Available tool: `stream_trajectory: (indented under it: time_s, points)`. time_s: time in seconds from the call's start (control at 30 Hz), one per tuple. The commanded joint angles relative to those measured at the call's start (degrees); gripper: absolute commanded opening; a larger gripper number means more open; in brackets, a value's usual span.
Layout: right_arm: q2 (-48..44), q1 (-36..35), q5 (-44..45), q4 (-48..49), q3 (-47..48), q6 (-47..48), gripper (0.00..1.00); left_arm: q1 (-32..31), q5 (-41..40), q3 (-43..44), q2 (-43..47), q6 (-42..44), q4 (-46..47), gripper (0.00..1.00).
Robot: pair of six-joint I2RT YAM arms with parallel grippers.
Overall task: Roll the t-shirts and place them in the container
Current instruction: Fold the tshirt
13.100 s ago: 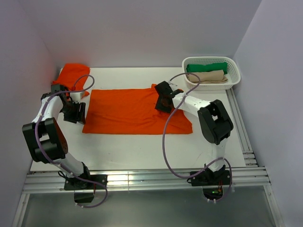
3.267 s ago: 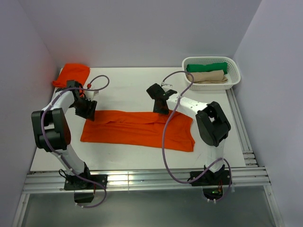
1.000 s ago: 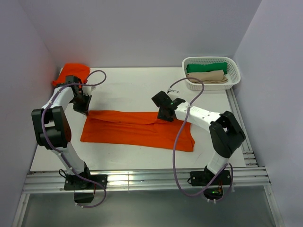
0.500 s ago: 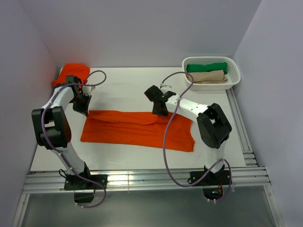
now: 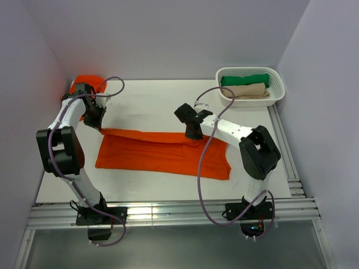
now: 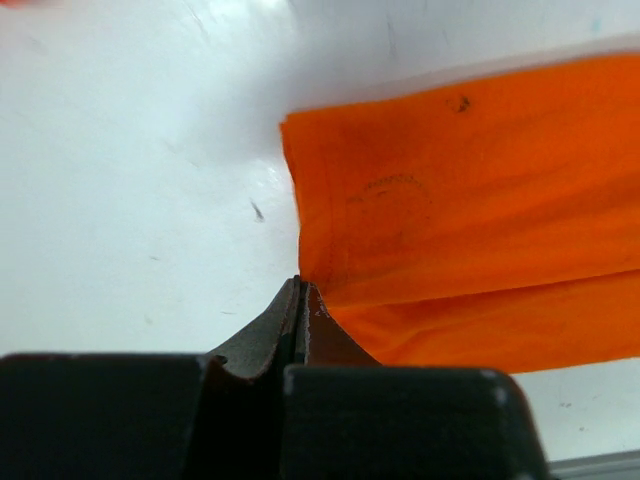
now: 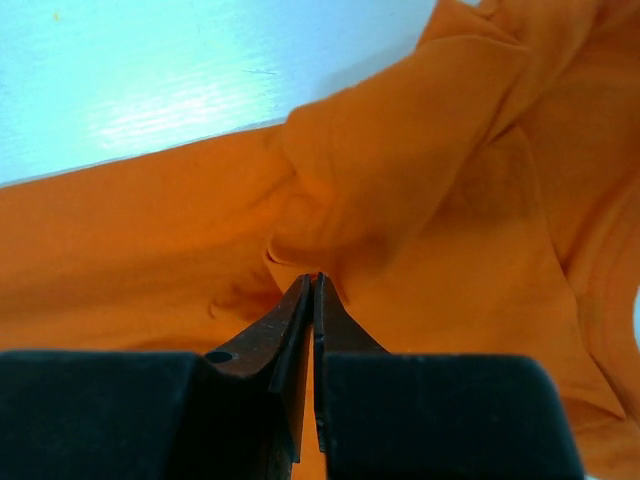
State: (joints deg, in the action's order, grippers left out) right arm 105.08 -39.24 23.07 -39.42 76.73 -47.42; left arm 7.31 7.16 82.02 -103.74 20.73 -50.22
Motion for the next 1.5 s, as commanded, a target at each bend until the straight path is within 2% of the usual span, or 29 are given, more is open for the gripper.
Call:
stream_trajectory:
  time_s: [0.0, 0.2, 0.43, 0.57, 0.7, 0.77, 0.87, 0.93, 1.0, 1.07, 1.13, 1.23, 1.47]
  points:
    - [-7.1, -0.2, 3.5, -1.9, -1.0, -2.4, 0.07, 0.0, -1.6, 6.0, -0.2, 1.4, -1.0, 0.00]
    - [-12.2, -1.2, 3.4, -1.4, -5.9, -5.2, 0.06, -1.5, -3.0, 8.2, -1.0, 2.8, -2.3, 0.00]
    - [-12.6, -5.5, 2.5, 1.5, -12.3, -11.3, 0.08, -2.5, -6.4, 0.0, 1.6, 4.9, 2.1, 0.00]
    - [-11.1, -7.8, 1.1, 4.9, -17.0, -14.4, 0.19, -2.5, -6.9, -6.2, 3.3, 6.1, 4.3, 0.00]
    - [-11.0, -8.3, 1.0, 5.4, -17.9, -15.1, 0.39, -2.5, -6.9, -10.0, 4.3, 6.3, 6.1, 0.00]
    - [-12.1, -8.4, 1.9, 4.3, -16.9, -14.5, 0.48, -2.5, -6.9, -11.4, 4.9, 6.2, 6.7, 0.00]
    - [-13.2, -8.2, 4.3, 1.1, -13.5, -13.0, 0.53, -2.4, -6.5, -12.1, 5.6, 5.9, 7.1, 0.06]
    - [-13.2, -7.0, 5.1, -0.6, -10.0, -10.8, 0.53, -2.3, -6.3, -11.5, 5.8, 5.5, 7.1, 0.13]
    - [-12.5, -5.7, 5.5, -1.2, -7.6, -9.2, 0.53, -2.3, -5.6, -11.0, 5.9, 5.3, 6.6, 0.15]
    - [-10.3, -3.4, 5.0, -1.6, -4.0, -6.6, 0.53, -2.3, -5.4, -10.5, 5.8, 5.0, 6.4, 0.23]
    - [-7.4, -1.0, 4.6, -2.4, -0.5, -4.5, 0.53, -2.3, -5.0, -10.5, 5.9, 4.9, 6.1, 0.34]
    - [-3.9, 0.7, 4.2, -2.7, 3.0, -2.3, 0.52, -2.3, -4.5, -10.7, 6.3, 4.9, 6.4, 0.41]
    - [4.5, 3.7, 2.3, -4.0, 9.7, 0.6, 0.49, -2.2, -3.8, -9.5, 5.7, 4.3, 5.7, 0.41]
